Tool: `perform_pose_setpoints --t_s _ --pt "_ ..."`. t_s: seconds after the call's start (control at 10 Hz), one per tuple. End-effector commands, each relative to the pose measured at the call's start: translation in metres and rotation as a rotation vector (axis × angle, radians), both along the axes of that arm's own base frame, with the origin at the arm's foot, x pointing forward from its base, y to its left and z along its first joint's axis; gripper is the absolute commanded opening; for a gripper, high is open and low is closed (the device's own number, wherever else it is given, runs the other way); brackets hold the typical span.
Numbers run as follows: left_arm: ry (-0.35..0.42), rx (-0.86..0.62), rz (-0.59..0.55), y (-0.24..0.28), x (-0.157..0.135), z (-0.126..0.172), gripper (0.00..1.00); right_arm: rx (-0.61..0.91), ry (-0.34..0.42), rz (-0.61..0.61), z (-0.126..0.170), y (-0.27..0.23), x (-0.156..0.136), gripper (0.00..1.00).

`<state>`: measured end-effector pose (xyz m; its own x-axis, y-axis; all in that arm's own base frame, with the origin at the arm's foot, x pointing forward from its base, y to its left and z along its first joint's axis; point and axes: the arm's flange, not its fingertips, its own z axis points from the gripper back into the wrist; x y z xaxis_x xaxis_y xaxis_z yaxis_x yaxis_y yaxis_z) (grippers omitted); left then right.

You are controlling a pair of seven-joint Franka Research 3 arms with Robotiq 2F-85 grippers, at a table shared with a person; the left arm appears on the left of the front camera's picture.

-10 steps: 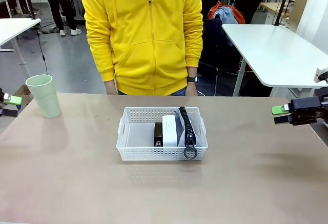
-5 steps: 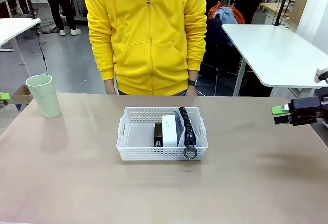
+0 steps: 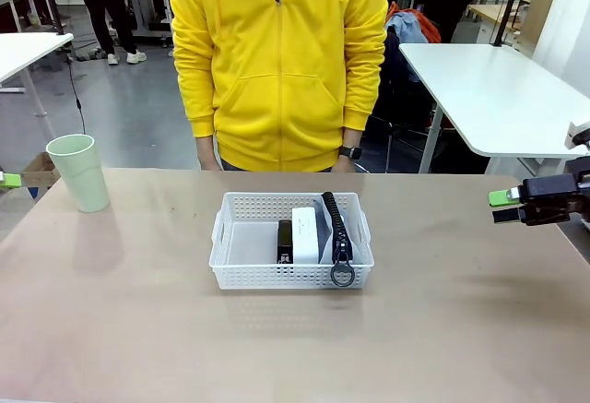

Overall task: Efficiently arrange items inside the basket to fit them all.
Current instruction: Pick up the Reusable plastic cup and place it inside the Organizing basket.

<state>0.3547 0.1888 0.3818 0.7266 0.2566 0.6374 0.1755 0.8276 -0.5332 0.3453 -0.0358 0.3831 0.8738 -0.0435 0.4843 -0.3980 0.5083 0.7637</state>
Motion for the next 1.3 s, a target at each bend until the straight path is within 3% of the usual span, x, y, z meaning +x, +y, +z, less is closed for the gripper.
perform_pose_setpoints --t_s 0.0,0.1,0.2,0.6,0.7,0.8,1.2 --pt "-0.057 0.071 -0.167 -0.005 0.012 -0.005 1.0 0.001 0.015 -0.005 0.003 0.001 -0.001 1.0" --pt "-0.141 0.096 -0.361 -0.009 0.02 -0.011 1.0 0.001 0.015 -0.005 0.003 0.001 -0.001 1.0" --pt "-0.225 0.136 -0.465 -0.008 0.03 -0.018 1.0 0.001 0.015 -0.005 0.003 0.001 -0.001 1.0" --pt "-0.393 0.413 -0.505 -0.004 0.05 -0.045 1.0 0.001 0.015 -0.005 0.003 0.001 -0.001 1.0" --pt "-0.369 0.386 -0.438 -0.001 0.06 -0.052 1.0 0.001 0.015 -0.005 0.003 0.001 -0.001 1.0" --pt "-0.315 0.385 -0.523 -0.007 0.043 -0.031 1.0 0.001 0.015 -0.005 0.003 0.001 -0.001 1.0" --pt "-0.327 0.399 -0.512 -0.006 0.048 -0.039 1.0 0.001 0.015 -0.005 0.003 0.001 -0.001 1.0"
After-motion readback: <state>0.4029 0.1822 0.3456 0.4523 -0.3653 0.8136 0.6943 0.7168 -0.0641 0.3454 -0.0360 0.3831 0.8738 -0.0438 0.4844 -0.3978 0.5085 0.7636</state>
